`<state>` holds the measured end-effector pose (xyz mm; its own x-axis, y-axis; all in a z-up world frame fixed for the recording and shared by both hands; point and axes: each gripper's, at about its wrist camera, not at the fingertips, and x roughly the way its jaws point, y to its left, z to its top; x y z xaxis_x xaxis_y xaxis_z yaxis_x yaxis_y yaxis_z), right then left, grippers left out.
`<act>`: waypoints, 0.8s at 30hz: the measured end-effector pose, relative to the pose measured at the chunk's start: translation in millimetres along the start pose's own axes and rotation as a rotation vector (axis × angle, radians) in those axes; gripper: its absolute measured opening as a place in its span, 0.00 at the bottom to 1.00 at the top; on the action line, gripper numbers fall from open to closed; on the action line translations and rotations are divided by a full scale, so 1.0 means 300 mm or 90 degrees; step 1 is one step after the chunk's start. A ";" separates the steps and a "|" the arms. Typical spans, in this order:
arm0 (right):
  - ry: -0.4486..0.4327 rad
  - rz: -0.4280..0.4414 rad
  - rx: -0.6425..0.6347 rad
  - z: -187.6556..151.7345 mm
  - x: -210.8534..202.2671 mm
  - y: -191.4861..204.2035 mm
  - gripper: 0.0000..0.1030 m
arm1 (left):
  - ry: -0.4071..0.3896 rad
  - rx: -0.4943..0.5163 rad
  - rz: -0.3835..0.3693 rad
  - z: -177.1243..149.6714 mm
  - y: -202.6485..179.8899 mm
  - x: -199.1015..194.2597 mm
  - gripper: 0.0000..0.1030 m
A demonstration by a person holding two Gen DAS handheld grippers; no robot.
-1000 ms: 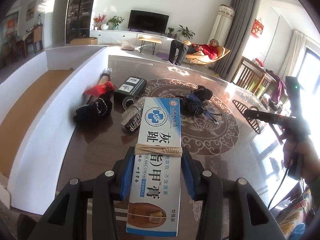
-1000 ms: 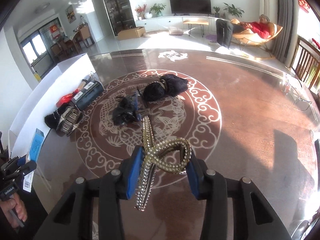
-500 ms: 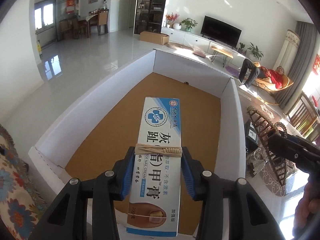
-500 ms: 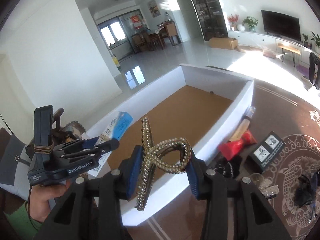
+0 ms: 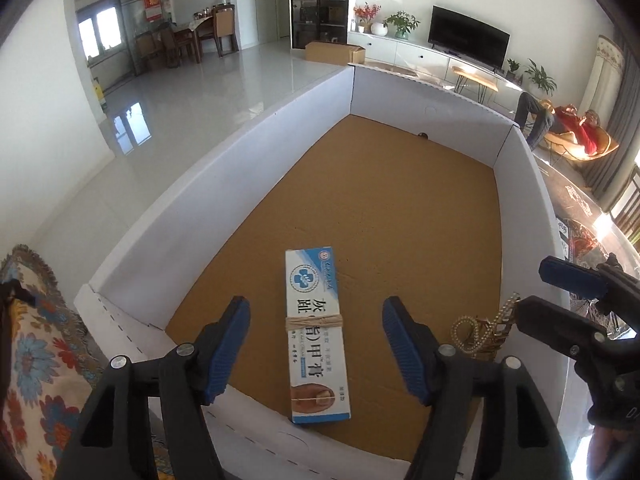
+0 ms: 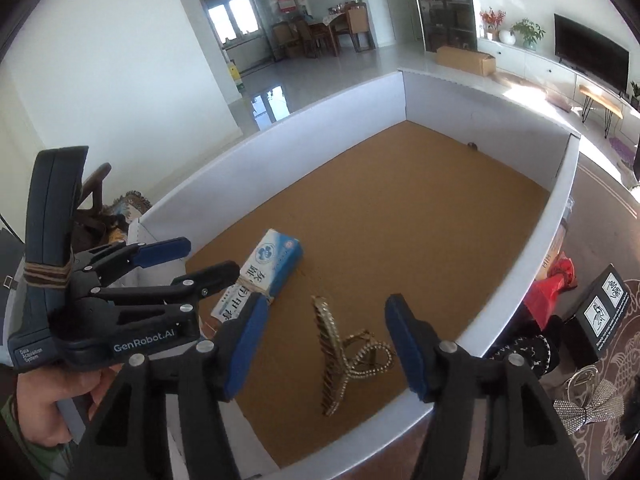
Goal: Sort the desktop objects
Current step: 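Lower the ointment box and gold clip into the cardboard box, opening both tools, then move the left tool toward the rhinestone hair clip on the table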
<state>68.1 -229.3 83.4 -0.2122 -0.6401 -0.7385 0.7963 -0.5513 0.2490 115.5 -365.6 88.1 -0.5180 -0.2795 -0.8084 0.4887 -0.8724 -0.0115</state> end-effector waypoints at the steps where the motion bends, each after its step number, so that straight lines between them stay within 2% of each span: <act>1: -0.019 0.000 0.005 -0.015 -0.037 -0.016 0.71 | -0.010 -0.002 -0.008 -0.007 -0.003 -0.024 0.66; 4: -0.084 -0.035 0.011 -0.111 -0.180 -0.070 0.84 | -0.046 0.014 -0.060 -0.056 -0.068 -0.140 0.66; 7: -0.126 -0.114 0.027 -0.286 -0.312 -0.177 0.88 | -0.071 0.074 -0.144 -0.128 -0.218 -0.263 0.67; 8: -0.129 -0.150 0.040 -0.360 -0.354 -0.227 0.89 | -0.073 0.100 -0.178 -0.160 -0.280 -0.302 0.73; 9: -0.123 -0.190 0.060 -0.433 -0.391 -0.290 0.90 | -0.073 0.127 -0.210 -0.193 -0.353 -0.328 0.78; 10: -0.109 -0.226 0.084 -0.506 -0.419 -0.355 0.90 | -0.072 0.152 -0.241 -0.228 -0.429 -0.346 0.89; 11: -0.088 -0.259 0.110 -0.571 -0.441 -0.423 0.90 | -0.067 0.175 -0.269 -0.261 -0.509 -0.351 0.96; 13: -0.038 -0.321 0.159 -0.676 -0.474 -0.566 0.90 | -0.027 0.216 -0.309 -0.330 -0.660 -0.312 0.96; 14: -0.020 -0.345 0.181 -0.718 -0.491 -0.625 0.90 | -0.004 0.237 -0.308 -0.359 -0.733 -0.262 0.96; 17: 0.028 -0.390 0.237 -0.796 -0.517 -0.769 0.90 | 0.040 0.275 -0.263 -0.430 -0.897 -0.088 0.96; 18: 0.020 -0.382 0.252 -0.808 -0.526 -0.810 0.94 | 0.046 0.277 -0.250 -0.440 -0.922 -0.030 0.96; 20: 0.010 -0.410 0.263 -0.803 -0.541 -0.857 0.98 | 0.061 0.274 -0.225 -0.445 -0.952 0.069 0.97; 21: 0.010 -0.410 0.269 -0.794 -0.538 -0.876 1.00 | 0.018 0.284 -0.209 -0.433 -0.965 0.075 0.97; 24: -0.004 -0.411 0.270 -0.763 -0.523 -0.907 1.00 | 0.022 0.310 -0.207 -0.367 -1.027 0.131 1.00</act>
<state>14.4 143.7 -12.1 -0.5647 -0.1235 -0.8160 0.2284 -0.9735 -0.0107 21.8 -63.7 -5.0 -0.5603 0.0393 -0.8274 -0.0750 -0.9972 0.0035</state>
